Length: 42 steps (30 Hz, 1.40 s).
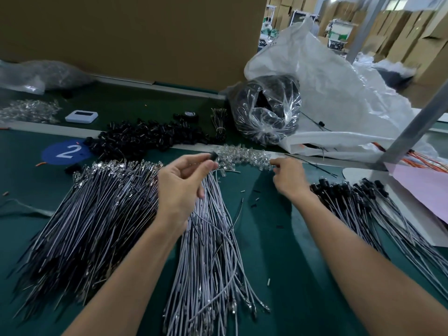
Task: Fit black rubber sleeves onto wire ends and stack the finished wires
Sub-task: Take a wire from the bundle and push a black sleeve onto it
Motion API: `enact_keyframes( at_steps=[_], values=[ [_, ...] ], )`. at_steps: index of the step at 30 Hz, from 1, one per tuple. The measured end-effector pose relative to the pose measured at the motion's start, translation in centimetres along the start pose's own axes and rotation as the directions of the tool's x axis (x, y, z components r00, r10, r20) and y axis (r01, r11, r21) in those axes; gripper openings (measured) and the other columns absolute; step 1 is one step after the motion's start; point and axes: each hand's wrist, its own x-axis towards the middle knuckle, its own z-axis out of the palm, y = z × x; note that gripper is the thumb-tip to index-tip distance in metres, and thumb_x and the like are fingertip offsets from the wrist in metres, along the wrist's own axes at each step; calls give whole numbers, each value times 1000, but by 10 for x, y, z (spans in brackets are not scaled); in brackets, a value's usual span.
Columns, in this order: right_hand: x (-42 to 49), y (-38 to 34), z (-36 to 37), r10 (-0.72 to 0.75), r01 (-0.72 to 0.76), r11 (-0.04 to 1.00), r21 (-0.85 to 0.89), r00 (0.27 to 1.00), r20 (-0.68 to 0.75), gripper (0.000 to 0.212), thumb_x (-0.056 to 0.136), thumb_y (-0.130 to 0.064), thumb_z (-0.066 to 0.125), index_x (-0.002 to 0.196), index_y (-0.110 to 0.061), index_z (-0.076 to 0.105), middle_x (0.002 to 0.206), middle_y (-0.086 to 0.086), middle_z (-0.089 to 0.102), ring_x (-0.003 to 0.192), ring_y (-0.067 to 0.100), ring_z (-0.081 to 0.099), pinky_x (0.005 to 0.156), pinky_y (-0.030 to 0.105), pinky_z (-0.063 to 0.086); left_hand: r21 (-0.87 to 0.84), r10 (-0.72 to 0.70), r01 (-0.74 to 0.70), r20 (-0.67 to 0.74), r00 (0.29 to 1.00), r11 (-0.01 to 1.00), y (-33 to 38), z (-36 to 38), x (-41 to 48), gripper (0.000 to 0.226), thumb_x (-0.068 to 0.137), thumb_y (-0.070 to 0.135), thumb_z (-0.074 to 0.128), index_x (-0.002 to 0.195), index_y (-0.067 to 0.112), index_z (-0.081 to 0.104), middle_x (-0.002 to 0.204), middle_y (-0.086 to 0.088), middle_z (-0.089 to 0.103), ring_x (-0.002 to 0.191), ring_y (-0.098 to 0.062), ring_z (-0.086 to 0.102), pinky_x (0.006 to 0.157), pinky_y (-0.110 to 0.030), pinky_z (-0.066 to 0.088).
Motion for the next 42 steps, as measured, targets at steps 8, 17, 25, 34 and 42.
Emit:
enact_keyframes(
  at_steps=[8,17,25,34,42],
  values=[
    [10,-2,-1,-23,24,999,-45,1000,19,14,87,0,57,93,-10,65,96,14,67,94,33,60,78,39,52,155,-26,14,75,997,988,-13,9,-1,20,71,31,80,87,21,73,74,-7,76,38,-14,58,51,-15,49],
    [23,-17,-3,-102,134,960,-246,985,139,28,86,0,55,106,-10,72,104,17,67,90,37,63,78,44,56,64,-13,8,78,997,998,-12,12,-2,26,66,31,79,86,14,73,76,-19,74,36,-16,56,45,-11,41],
    [2,-25,-15,-103,130,960,247,988,-117,10,89,-11,70,97,-8,76,88,9,75,71,14,64,77,26,55,-11,-18,20,116,993,1000,-13,14,-3,15,87,11,69,101,10,69,84,-3,77,62,-20,73,45,-20,50],
    [-78,-64,-27,-247,257,536,804,959,-141,15,82,-4,75,83,-20,73,69,-6,72,60,9,66,61,17,51,59,41,-53,192,981,997,-16,16,-6,13,81,13,72,93,15,71,81,-1,77,74,-18,75,58,-23,58],
    [-80,-56,-26,-174,208,546,812,976,-134,13,84,-6,74,82,-19,72,66,-7,71,59,7,65,59,18,51,120,110,-140,226,968,983,-21,16,-5,17,82,7,72,94,19,71,83,0,77,77,-17,75,62,-23,59]
  ],
)
